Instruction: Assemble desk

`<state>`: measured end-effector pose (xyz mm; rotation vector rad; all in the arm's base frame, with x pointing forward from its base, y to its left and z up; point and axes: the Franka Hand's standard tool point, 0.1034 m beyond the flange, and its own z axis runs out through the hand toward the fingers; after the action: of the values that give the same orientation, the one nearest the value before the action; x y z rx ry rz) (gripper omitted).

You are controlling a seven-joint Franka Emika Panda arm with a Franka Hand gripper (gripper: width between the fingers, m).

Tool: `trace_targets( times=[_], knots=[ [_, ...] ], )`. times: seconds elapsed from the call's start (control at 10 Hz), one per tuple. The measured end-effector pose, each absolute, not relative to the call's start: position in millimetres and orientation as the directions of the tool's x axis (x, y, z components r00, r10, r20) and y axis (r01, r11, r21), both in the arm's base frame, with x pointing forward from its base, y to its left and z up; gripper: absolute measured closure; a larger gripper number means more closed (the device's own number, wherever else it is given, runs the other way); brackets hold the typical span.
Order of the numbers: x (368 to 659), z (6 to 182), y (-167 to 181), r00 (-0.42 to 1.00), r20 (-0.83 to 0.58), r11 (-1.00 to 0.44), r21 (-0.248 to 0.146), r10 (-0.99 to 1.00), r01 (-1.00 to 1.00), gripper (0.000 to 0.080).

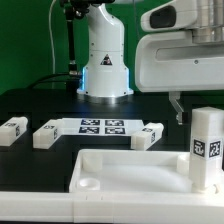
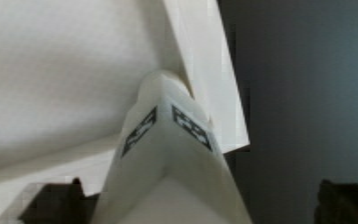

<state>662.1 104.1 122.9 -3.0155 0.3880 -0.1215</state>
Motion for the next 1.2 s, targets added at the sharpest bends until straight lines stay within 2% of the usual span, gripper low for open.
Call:
trace_targets(
  times=[0.4,0.8,0.9,1.0,1.1,1.2],
  knots=[
    [664.7,122.6,104.9,0.983,0.126,-0.989,-0.048,0.131,0.138,0.015],
    [664.7,119.2,95.8,0.917,0.13,-0.924,-0.014,0.377,0.382,0.015],
    [664.6,119.2,96.7,0.919,0.131,-0.926,-0.016,0.373,0.378,0.0257],
    [664.6,119.1,96.7,0.919,0.13,-0.926,-0.016,0.373,0.378,0.0257],
    [664.5,119.0,96.6,0.919,0.13,-0.926,-0.017,0.373,0.378,0.0441],
    [664.5,119.0,96.8,0.922,0.13,-0.929,-0.019,0.364,0.369,0.0441]
  ],
)
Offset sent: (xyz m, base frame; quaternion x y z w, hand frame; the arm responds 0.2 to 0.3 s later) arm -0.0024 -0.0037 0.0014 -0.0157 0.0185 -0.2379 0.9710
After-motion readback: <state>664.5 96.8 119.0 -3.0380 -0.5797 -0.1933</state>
